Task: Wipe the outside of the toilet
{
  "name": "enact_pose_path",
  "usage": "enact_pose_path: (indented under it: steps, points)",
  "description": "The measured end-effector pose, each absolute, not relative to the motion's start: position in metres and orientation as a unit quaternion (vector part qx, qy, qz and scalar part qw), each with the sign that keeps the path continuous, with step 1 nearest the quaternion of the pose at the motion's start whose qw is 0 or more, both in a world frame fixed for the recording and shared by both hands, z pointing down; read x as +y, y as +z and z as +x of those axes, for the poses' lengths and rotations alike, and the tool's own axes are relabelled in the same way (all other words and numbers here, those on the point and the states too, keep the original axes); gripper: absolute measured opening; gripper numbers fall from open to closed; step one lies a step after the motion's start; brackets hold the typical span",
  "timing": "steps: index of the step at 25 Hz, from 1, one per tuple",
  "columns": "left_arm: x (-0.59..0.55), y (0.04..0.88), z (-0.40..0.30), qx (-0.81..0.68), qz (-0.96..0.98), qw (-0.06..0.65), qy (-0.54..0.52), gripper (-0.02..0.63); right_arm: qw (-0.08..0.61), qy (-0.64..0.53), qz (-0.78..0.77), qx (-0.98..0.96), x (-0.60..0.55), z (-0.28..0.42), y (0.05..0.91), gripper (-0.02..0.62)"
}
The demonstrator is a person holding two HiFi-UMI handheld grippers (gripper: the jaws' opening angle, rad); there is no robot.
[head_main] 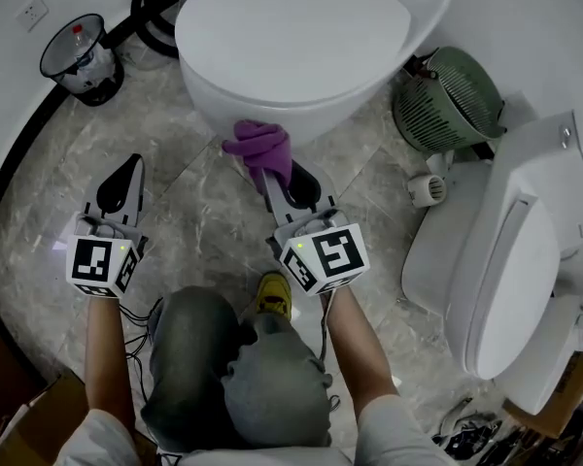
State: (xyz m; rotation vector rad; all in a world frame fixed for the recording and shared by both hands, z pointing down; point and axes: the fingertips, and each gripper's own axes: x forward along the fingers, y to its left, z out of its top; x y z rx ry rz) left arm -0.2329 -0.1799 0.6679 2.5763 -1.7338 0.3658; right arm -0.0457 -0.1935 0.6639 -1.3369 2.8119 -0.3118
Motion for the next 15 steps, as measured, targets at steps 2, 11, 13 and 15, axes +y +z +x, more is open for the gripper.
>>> enact_pose_path:
  steps: [2,11,13,15]
  points:
    - [-0.176,0.675,-0.237,-0.556,0.823,0.008,0.12,0.017,0.008,-0.099,-0.418,0.903,-0.198,-0.058,0.669,0.077]
    - [-0.167,0.689,-0.24,-0.553,0.822,0.009,0.136,0.017,0.011,-0.104,-0.434,0.895,-0.226,-0.061,0.679,0.077]
    - [-0.168,0.689,-0.237,-0.55,0.824,0.008,0.137,0.017,0.018,-0.115,-0.448,0.886,-0.232,-0.049,0.678,0.077]
    - [-0.17,0.688,-0.234,-0.548,0.825,0.007,0.138,0.017,0.023,-0.121,-0.462,0.878,-0.238,-0.037,0.678,0.077]
